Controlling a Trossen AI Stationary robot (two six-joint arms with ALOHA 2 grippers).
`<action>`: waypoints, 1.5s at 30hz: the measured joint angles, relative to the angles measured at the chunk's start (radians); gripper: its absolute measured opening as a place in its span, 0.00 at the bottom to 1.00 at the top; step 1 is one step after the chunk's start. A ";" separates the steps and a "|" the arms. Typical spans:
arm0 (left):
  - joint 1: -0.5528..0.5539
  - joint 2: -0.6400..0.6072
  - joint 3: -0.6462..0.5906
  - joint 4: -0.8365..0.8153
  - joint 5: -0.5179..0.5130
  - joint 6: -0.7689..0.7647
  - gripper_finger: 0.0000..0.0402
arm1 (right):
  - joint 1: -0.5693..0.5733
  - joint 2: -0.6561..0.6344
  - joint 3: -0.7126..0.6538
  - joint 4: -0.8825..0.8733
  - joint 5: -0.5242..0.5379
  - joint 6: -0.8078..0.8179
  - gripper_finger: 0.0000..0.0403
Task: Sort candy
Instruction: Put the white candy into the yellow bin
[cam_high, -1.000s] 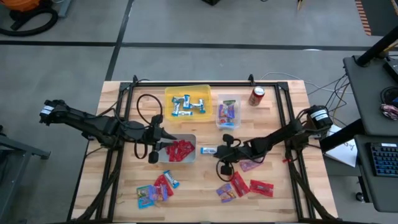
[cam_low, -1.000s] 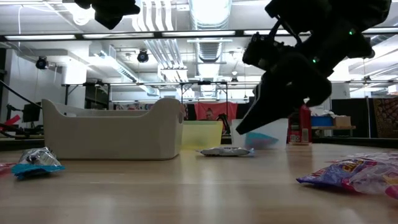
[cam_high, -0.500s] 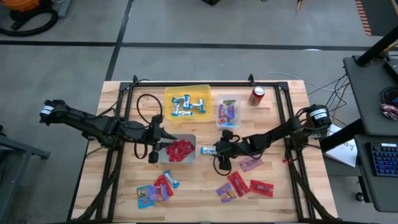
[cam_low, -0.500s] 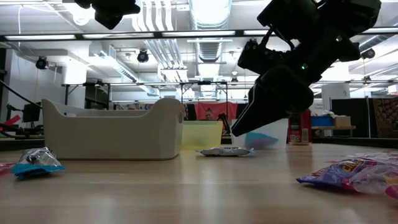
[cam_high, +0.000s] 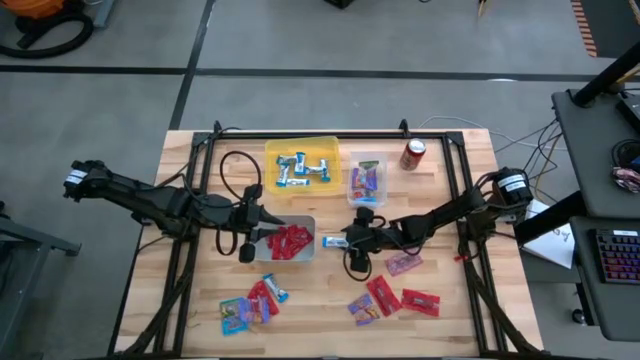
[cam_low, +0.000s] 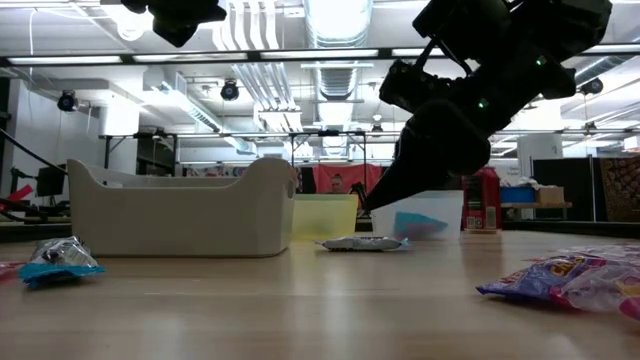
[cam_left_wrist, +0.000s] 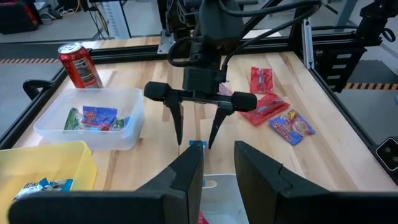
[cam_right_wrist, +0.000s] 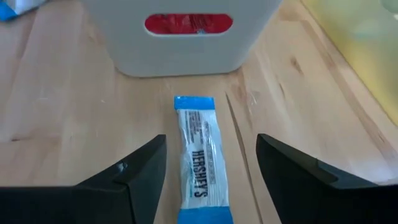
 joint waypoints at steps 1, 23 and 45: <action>0.000 0.000 0.000 0.000 0.000 0.000 0.19 | 0.000 0.000 0.000 0.006 0.000 0.000 0.59; 0.000 0.000 -0.001 0.007 0.000 0.003 0.19 | 0.001 0.178 0.014 0.104 0.015 0.067 0.49; -0.006 0.000 -0.001 0.006 0.001 -0.003 0.19 | 0.000 0.131 0.010 0.109 -0.042 0.057 0.14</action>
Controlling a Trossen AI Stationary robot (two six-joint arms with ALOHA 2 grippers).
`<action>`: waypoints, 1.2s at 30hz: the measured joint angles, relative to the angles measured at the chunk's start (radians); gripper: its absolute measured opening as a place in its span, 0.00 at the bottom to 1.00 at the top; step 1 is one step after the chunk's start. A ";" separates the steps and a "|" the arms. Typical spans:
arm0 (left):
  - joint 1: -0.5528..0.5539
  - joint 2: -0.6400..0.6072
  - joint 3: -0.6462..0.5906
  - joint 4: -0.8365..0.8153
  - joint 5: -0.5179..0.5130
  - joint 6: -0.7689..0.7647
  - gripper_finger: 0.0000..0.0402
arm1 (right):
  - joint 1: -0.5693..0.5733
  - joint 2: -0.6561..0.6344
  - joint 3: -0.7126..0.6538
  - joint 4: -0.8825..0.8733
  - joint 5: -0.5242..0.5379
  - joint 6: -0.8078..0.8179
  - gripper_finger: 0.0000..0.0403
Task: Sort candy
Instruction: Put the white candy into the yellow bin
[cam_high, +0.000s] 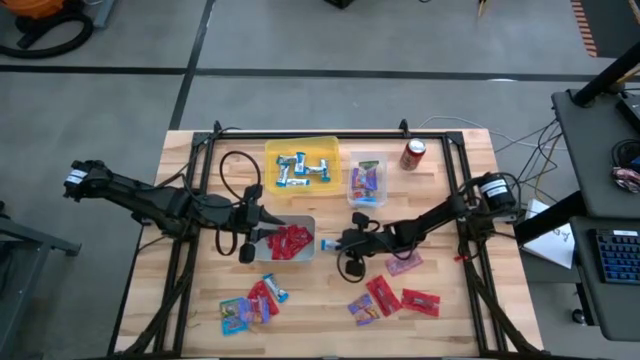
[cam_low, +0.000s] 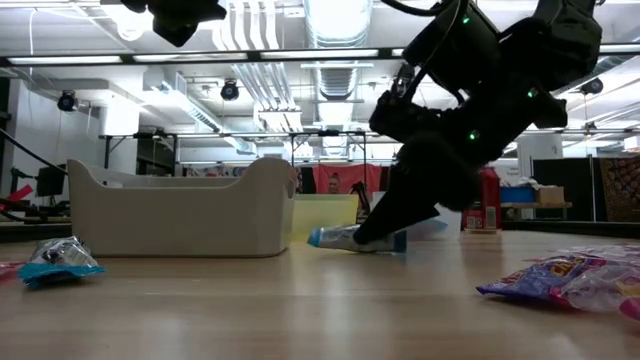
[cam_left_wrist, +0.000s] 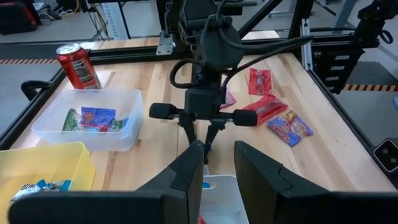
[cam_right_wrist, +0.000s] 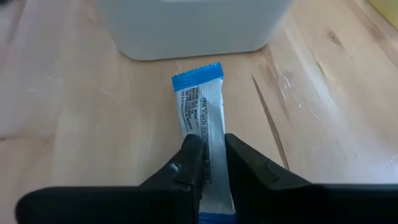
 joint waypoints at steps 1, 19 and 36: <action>-0.001 0.000 0.000 0.000 0.000 0.000 0.19 | 0.000 -0.008 -0.001 -0.002 0.000 -0.005 0.12; -0.006 -0.012 0.023 -0.086 0.000 -0.016 0.19 | 0.000 -0.134 0.028 0.030 0.043 -0.113 0.03; -0.013 -0.082 0.047 -0.245 0.000 -0.165 0.19 | -0.333 -0.169 0.395 -0.291 0.041 -0.468 0.03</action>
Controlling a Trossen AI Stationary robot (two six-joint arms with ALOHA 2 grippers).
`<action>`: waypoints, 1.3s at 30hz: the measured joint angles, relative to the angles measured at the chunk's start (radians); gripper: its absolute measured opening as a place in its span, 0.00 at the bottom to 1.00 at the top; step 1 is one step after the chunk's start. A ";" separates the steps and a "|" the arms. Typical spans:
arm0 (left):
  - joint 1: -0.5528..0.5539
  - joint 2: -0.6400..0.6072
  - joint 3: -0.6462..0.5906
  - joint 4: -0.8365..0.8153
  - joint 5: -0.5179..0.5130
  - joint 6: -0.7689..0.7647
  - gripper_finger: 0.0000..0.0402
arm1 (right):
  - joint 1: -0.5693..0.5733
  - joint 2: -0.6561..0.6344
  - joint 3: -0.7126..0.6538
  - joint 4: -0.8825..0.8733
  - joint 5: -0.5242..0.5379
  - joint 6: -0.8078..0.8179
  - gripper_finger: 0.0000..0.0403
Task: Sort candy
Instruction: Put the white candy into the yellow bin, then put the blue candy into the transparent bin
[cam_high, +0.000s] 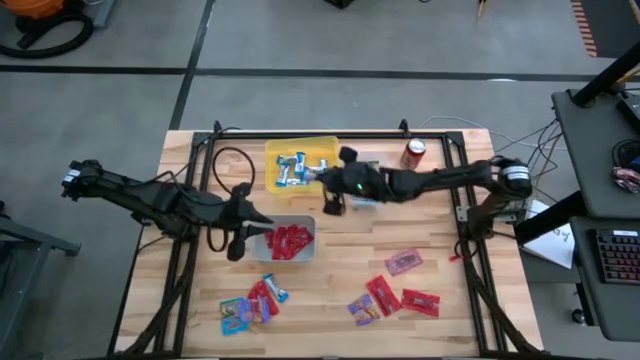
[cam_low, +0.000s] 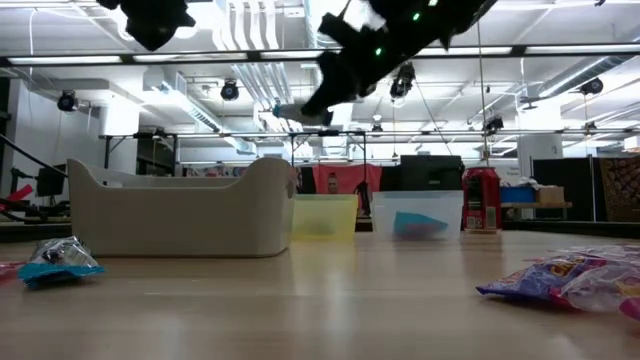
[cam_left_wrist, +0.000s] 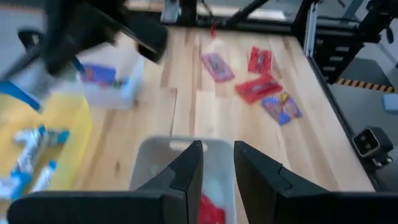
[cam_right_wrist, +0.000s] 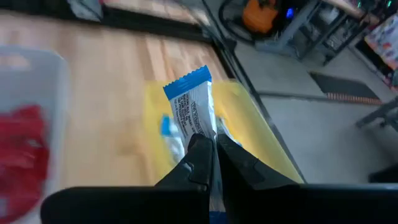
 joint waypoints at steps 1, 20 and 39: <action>-0.004 0.001 0.000 -0.019 0.000 -0.025 0.19 | -0.021 0.019 0.014 -0.012 -0.010 -0.010 0.03; -0.303 0.051 -0.001 -0.246 0.115 -0.548 0.19 | -0.159 0.180 0.114 0.003 -0.054 -0.046 0.03; -0.478 0.285 -0.002 -0.243 0.193 -0.812 0.48 | -0.156 0.174 0.114 0.003 -0.056 -0.015 0.38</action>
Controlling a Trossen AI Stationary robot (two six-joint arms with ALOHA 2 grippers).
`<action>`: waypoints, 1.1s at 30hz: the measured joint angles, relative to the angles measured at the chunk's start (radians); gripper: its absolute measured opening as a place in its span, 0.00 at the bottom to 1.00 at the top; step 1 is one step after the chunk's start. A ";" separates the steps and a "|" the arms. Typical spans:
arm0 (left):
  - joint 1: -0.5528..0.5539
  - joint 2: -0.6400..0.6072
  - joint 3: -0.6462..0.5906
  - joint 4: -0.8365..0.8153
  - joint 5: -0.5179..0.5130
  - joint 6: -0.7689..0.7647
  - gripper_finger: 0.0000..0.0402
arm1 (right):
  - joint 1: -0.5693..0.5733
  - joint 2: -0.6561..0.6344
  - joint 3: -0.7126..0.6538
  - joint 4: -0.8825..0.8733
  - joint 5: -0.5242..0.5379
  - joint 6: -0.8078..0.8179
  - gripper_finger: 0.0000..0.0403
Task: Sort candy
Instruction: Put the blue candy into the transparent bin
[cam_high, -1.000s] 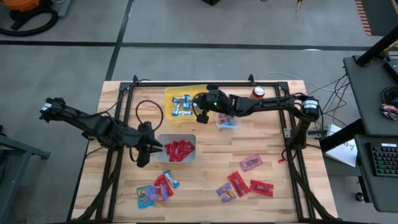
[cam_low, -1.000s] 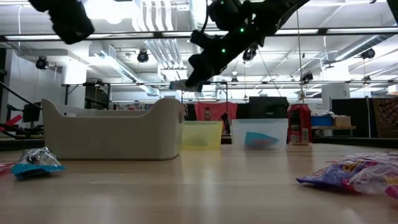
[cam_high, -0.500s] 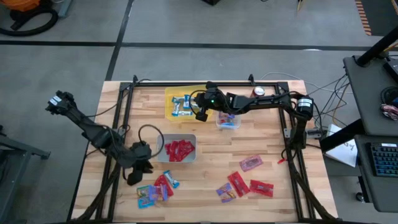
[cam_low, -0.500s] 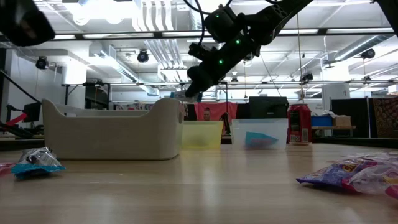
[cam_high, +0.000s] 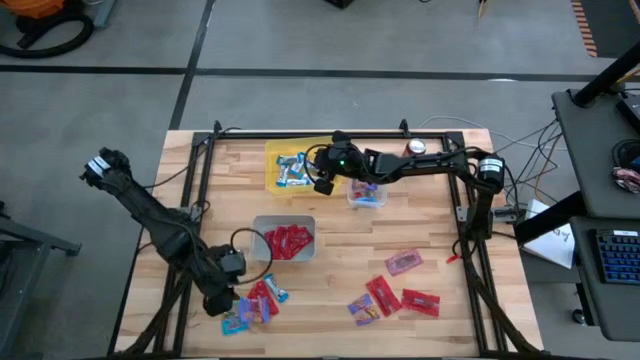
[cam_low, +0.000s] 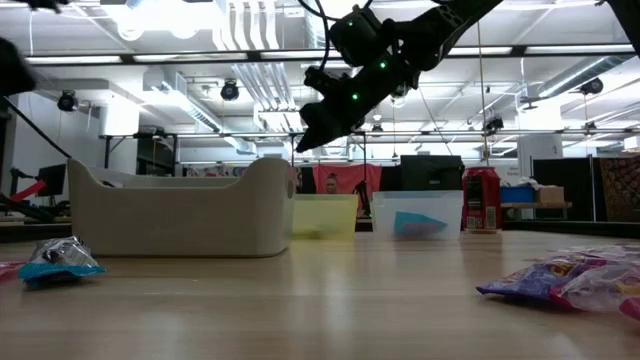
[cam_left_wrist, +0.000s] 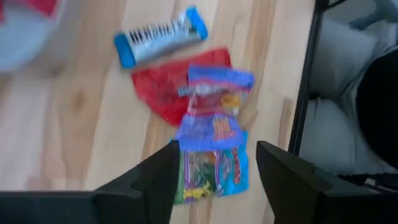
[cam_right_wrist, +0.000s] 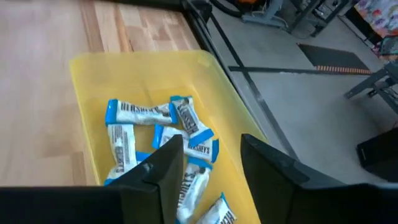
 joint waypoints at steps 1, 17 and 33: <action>-0.011 0.016 0.000 0.000 0.006 -0.016 0.50 | 0.004 -0.005 0.000 0.000 0.000 0.000 0.38; -0.233 0.280 0.000 0.031 0.020 -0.270 0.54 | 0.110 -0.069 0.000 -0.004 0.000 -0.032 0.38; -0.272 0.430 0.004 0.070 -0.005 -0.349 0.54 | 0.136 -0.069 0.000 -0.002 0.001 -0.047 0.39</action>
